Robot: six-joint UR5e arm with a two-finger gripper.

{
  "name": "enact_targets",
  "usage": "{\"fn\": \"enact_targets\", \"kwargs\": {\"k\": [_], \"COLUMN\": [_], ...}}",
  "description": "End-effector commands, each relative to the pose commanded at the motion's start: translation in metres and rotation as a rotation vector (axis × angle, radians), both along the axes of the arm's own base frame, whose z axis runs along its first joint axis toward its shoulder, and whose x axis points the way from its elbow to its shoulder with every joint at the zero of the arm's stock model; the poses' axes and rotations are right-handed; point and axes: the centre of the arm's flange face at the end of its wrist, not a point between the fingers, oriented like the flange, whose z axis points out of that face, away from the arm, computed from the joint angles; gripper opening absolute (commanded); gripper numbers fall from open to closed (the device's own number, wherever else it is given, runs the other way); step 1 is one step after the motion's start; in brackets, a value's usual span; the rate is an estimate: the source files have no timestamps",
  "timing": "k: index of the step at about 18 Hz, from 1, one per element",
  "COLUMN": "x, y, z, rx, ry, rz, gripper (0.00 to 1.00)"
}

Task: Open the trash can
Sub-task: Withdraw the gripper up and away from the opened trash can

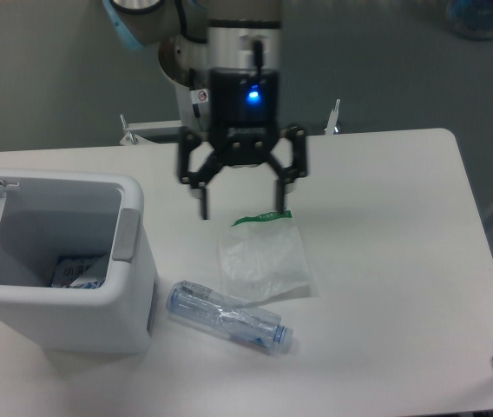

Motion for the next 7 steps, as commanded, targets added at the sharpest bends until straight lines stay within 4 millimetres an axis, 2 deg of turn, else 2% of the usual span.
{"fn": "enact_targets", "kwargs": {"k": [4, 7], "x": [-0.02, -0.027], "y": [-0.005, -0.003], "z": [-0.024, -0.038], "rx": [-0.195, -0.24], "ry": [0.124, 0.134], "rz": [-0.073, -0.093], "gripper": [1.0, 1.0]}}
